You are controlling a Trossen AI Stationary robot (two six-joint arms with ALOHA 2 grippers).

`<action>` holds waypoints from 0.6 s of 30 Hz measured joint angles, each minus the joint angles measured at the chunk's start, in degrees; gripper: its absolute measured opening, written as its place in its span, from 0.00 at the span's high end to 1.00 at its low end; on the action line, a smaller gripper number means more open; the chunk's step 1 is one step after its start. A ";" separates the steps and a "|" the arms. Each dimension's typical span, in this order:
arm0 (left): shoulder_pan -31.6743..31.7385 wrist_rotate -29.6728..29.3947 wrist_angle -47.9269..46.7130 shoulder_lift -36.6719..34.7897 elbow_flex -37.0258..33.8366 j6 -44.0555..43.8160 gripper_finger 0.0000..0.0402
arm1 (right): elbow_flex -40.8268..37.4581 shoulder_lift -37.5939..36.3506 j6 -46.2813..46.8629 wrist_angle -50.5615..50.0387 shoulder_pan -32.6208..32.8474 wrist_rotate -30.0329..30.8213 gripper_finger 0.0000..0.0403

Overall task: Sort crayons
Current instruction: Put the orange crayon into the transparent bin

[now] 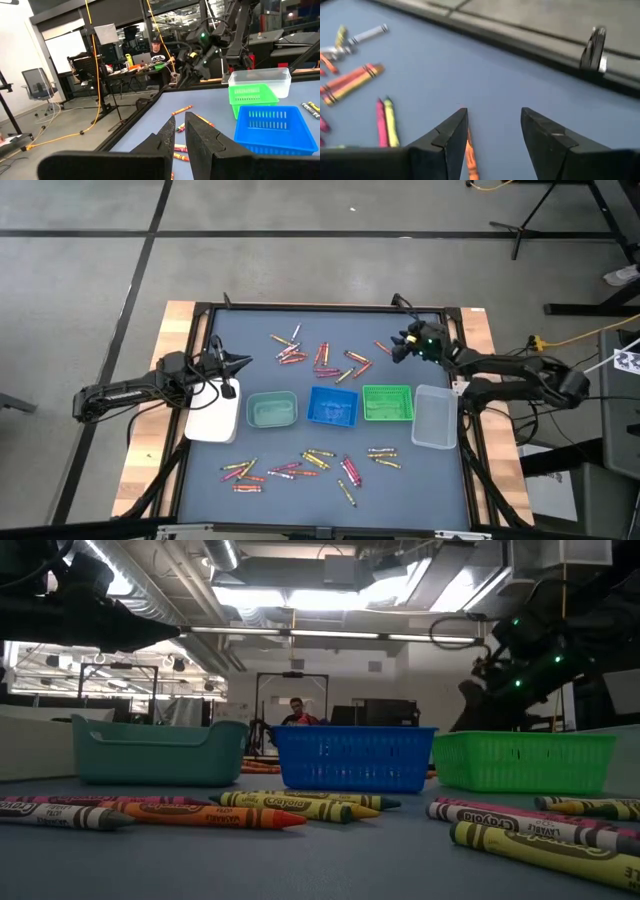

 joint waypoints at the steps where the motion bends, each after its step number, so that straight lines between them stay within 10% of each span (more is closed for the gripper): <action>1: 0.00 0.00 0.01 0.00 0.01 0.00 0.93 | 0.00 0.92 -0.15 0.00 0.04 -0.46 0.54; 18: 0.01 -0.01 0.01 0.00 -0.01 0.00 0.93 | 0.00 11.03 -4.90 2.75 0.13 -6.88 0.54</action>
